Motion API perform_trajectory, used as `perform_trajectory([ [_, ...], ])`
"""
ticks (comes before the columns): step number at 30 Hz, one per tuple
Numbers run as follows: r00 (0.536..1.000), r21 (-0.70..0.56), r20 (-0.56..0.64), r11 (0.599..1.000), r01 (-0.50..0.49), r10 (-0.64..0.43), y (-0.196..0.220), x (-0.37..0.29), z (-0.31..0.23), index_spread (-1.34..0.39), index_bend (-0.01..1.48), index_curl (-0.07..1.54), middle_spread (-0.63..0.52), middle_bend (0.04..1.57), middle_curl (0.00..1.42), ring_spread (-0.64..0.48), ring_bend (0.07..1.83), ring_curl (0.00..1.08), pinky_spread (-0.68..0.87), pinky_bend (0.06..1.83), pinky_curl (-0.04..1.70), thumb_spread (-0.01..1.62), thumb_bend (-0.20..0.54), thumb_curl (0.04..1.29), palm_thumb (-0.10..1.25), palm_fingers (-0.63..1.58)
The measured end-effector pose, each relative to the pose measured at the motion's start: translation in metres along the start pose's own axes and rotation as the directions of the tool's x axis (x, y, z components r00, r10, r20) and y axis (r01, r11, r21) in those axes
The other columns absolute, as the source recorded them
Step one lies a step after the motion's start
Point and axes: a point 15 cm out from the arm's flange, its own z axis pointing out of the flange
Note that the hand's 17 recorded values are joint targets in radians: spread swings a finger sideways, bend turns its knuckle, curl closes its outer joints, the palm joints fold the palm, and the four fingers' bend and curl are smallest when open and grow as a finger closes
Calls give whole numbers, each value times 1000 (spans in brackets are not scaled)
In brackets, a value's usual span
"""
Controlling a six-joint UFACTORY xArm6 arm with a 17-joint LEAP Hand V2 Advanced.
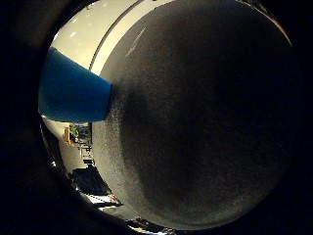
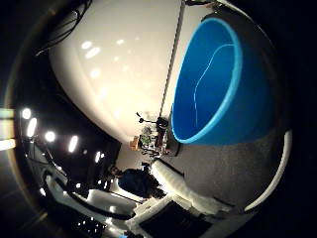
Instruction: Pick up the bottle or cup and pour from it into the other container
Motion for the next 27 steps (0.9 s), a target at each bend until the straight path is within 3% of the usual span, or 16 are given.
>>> perform_trajectory([
  [10, 1000, -26, 12, 1000, 13, -13, -1, -7, 14, -154, 152, 252, 97, 300, 336, 154, 511, 255, 393, 508, 279, 979, -24, 303, 518, 179],
  [15, 999, -50, 18, 998, 29, -28, 1, -8, 23, -146, 154, 261, 58, 353, 353, 71, 590, 262, 331, 503, 267, 1009, -17, 329, 630, 304],
  [21, 999, -54, 23, 998, 33, -32, 1, -9, 24, -175, 169, 279, -12, 507, 408, -34, 772, 303, 110, 478, 230, 1026, -18, 359, 696, 500],
  [27, 999, -58, 27, 998, 38, -36, 1, -11, 25, -253, 179, 313, -111, 632, 485, -145, 958, 379, -203, 702, 240, 1024, -19, 397, 752, 739],
])
